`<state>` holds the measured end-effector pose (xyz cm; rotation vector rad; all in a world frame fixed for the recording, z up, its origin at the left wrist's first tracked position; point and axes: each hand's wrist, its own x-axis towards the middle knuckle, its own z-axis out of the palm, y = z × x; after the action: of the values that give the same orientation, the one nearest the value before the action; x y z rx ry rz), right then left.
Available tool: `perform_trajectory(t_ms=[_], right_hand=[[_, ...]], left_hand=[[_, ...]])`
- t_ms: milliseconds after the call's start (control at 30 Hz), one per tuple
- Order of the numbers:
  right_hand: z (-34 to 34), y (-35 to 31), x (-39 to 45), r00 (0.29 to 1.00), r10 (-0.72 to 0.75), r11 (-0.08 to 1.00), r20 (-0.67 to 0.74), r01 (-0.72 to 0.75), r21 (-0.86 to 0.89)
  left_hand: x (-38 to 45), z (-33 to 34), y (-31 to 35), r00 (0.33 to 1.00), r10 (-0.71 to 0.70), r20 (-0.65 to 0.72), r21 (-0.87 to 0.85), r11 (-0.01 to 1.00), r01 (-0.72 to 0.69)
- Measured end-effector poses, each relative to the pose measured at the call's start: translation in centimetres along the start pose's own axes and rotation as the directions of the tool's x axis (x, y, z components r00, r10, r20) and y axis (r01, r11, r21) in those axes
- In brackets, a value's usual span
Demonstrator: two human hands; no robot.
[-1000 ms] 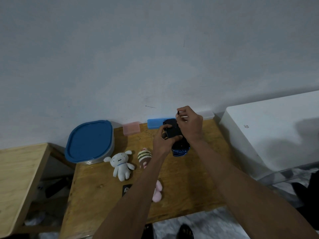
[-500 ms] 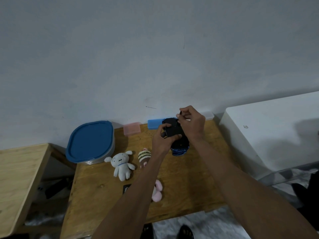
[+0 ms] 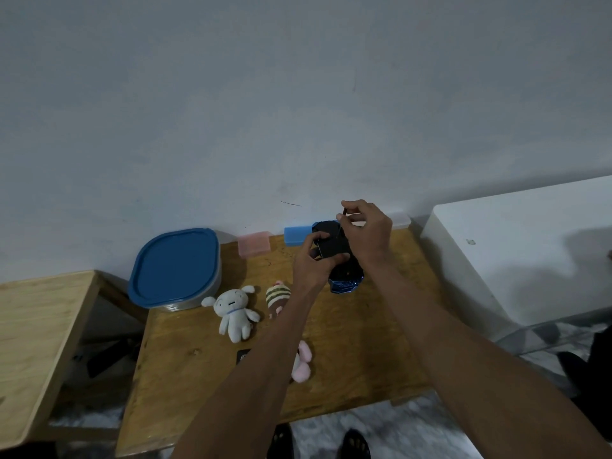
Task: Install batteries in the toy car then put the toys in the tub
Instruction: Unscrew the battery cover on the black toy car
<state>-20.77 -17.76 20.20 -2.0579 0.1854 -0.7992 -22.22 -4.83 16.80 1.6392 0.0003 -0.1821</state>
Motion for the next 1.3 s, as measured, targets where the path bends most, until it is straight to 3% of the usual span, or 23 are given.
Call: perform_trajectory(t_ms=[1300], right_hand=[[-0.6,-0.8,-0.2,0.996,-0.079,0.997,-0.03,0.078,-0.027]], left_hand=[[-0.4,-0.1,0.4,1.0,0.006,0.031,-0.02,1.0,-0.005]])
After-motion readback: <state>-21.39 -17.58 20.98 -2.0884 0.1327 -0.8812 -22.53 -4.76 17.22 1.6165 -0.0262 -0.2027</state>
